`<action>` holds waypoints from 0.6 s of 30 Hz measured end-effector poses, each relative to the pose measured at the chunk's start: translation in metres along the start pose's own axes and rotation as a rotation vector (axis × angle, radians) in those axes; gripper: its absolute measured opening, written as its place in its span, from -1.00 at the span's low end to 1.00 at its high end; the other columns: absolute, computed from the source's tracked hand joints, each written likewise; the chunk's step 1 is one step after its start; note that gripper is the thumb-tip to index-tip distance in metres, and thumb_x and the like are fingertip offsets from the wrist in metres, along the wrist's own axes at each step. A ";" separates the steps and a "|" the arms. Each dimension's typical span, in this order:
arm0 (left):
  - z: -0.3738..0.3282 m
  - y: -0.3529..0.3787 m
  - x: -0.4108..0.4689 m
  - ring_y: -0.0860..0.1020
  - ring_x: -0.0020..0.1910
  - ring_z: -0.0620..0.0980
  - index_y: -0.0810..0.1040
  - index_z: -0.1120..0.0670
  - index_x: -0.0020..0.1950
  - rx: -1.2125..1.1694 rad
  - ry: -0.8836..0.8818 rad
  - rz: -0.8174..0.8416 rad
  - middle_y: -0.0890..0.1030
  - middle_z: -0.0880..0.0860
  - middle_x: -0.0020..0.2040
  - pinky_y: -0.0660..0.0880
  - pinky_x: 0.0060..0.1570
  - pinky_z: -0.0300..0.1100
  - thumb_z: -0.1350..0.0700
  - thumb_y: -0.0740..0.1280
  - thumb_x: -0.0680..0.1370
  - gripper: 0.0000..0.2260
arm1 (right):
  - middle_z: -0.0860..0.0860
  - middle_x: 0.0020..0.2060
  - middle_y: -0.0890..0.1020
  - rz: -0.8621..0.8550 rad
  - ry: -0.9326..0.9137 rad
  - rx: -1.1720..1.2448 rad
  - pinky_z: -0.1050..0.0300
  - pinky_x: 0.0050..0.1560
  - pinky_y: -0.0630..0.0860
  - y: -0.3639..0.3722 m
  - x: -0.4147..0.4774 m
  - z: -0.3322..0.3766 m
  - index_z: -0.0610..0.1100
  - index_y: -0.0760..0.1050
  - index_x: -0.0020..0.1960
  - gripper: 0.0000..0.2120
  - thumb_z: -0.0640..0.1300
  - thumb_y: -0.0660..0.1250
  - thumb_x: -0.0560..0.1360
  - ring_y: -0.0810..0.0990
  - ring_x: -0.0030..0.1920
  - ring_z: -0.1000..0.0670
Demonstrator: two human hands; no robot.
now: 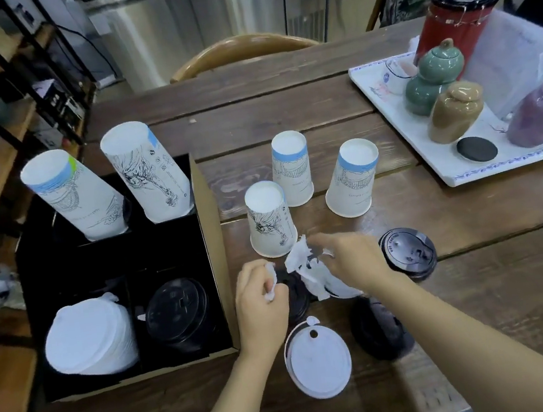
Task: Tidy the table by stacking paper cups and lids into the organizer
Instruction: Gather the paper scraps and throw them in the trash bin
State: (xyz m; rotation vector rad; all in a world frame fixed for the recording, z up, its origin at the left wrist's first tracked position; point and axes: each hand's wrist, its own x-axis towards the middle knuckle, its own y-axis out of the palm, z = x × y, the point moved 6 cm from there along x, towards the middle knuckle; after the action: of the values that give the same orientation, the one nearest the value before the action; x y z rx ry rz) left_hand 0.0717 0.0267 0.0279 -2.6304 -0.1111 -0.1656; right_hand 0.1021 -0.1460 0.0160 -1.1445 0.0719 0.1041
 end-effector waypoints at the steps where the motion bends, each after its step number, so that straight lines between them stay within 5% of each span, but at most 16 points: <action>1: 0.003 -0.002 -0.001 0.49 -0.12 0.00 0.15 0.01 -0.41 -0.037 -0.047 -0.002 0.47 -0.01 -0.24 0.35 -0.18 -0.21 0.34 0.19 0.33 -0.70 | 0.00 0.09 0.66 0.033 -0.023 -0.024 0.01 -0.03 0.51 0.004 0.005 0.004 0.06 0.45 0.24 -0.68 -0.11 0.23 0.49 0.58 0.11 -0.14; 6: 0.013 -0.007 -0.002 0.50 -0.23 0.12 0.22 0.15 -0.36 -0.067 -0.196 0.033 0.55 0.05 -0.26 0.45 -0.22 -0.05 0.42 0.15 0.39 -0.77 | 0.02 -0.03 0.61 0.151 0.093 0.077 0.06 -0.06 0.39 0.007 0.018 0.013 -0.05 0.49 0.02 -0.58 0.28 0.26 0.41 0.55 0.05 -0.09; 9: 0.011 -0.011 0.000 0.48 -0.25 0.17 0.30 0.05 -0.31 -0.035 -0.211 0.002 0.54 0.07 -0.24 0.45 -0.23 0.01 0.43 0.11 0.42 -0.71 | 0.07 -0.07 0.52 0.260 0.148 0.184 0.05 -0.09 0.32 0.008 0.016 0.015 -0.03 0.36 -0.08 -0.46 0.41 0.30 0.26 0.47 -0.04 -0.03; 13: 0.010 -0.011 0.006 0.50 -0.15 0.13 0.41 0.11 -0.08 0.050 -0.225 0.001 0.52 0.10 -0.16 0.43 -0.15 0.02 0.39 0.11 0.47 -0.79 | 0.03 -0.02 0.46 0.382 0.070 0.077 0.08 -0.06 0.32 0.021 0.010 0.014 -0.05 0.43 0.01 -0.60 0.16 0.42 0.32 0.47 -0.01 -0.04; 16: 0.004 0.000 0.015 0.46 -0.04 0.01 0.43 0.14 0.09 0.096 -0.187 0.042 0.49 0.05 0.01 0.34 -0.08 -0.23 0.30 0.12 0.56 -0.82 | -0.06 -0.09 0.44 0.234 0.029 0.121 0.03 -0.06 0.40 0.012 0.014 0.011 -0.22 0.48 -0.02 -0.80 -0.14 0.31 0.41 0.51 0.02 -0.19; 18: 0.002 0.013 0.021 0.49 -0.02 0.05 0.44 0.15 0.17 0.199 -0.196 0.110 0.48 0.08 0.07 0.40 -0.06 -0.14 0.17 0.16 0.59 -0.81 | -0.07 -0.18 0.40 0.125 0.029 0.271 -0.08 -0.08 0.44 -0.003 0.015 0.011 -0.30 0.46 -0.13 -0.83 -0.18 0.30 0.37 0.47 -0.12 -0.19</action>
State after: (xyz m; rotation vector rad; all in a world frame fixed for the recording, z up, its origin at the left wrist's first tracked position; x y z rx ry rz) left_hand 0.0938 0.0173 0.0230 -2.4402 -0.0464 0.1348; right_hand 0.1171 -0.1368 0.0211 -0.8705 0.1782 0.1835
